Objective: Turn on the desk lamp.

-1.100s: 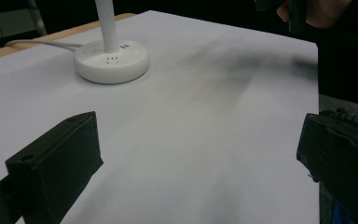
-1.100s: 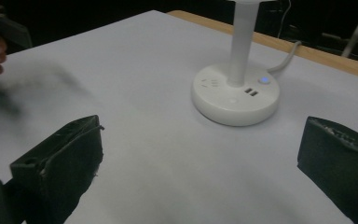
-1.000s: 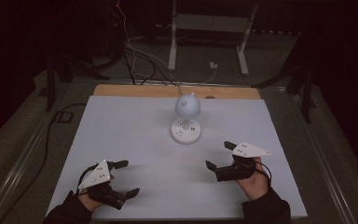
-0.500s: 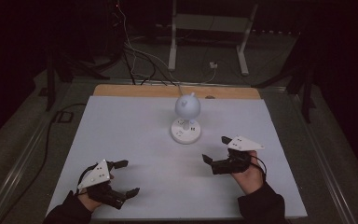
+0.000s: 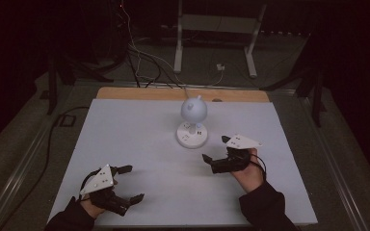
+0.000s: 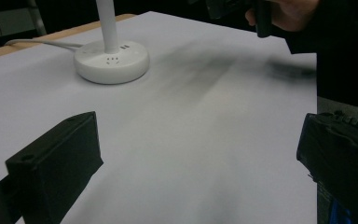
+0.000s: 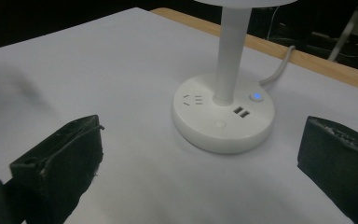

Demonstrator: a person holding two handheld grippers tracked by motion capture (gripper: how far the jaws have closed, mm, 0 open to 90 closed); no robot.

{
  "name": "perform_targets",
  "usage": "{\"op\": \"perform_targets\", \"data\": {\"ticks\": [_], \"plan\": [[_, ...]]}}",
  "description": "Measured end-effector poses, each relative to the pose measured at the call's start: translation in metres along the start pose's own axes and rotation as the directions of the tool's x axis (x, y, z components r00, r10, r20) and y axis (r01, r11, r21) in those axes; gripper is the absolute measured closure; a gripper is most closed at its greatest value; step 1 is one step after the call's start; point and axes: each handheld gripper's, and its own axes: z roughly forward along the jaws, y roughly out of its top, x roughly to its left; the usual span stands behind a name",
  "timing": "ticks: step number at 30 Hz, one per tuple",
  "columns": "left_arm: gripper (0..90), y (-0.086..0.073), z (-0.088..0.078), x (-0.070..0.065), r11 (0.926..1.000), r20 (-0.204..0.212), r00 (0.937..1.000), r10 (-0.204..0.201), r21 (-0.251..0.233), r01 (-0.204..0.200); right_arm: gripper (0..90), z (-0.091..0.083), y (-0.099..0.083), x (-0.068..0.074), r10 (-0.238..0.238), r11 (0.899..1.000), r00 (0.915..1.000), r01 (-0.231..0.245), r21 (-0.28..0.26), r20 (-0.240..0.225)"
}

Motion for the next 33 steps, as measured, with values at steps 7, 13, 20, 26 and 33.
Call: {"op": "perform_targets", "data": {"ticks": [7,13,20,26,33], "plan": [[0.2,0.0,0.0,0.0,1.0,0.0,1.0,0.0,0.001,0.0,0.0,0.015,0.002,-0.003,0.027,1.0,0.9995,-0.026,-0.014,0.016],[0.2,0.0,0.0,0.0,1.0,0.003,1.0,-0.002,0.0,0.002,0.0,0.023,0.005,-0.005,0.022,0.999,0.9995,-0.022,-0.026,0.024],[0.2,0.0,-0.001,0.0,1.0,0.003,1.0,-0.004,0.0,0.004,0.0,0.036,0.009,-0.009,0.039,0.998,0.998,-0.036,-0.043,0.051],[0.2,0.0,-0.001,0.0,1.0,0.004,1.0,-0.005,0.0,0.005,1.5,0.05,0.011,-0.013,0.051,0.998,0.996,-0.049,-0.037,0.074],[0.2,0.0,-0.001,0.0,1.0,0.005,1.0,-0.006,0.0,0.006,16.6,0.057,0.014,-0.015,0.07,0.997,0.9914,-0.067,-0.032,0.111]]}}
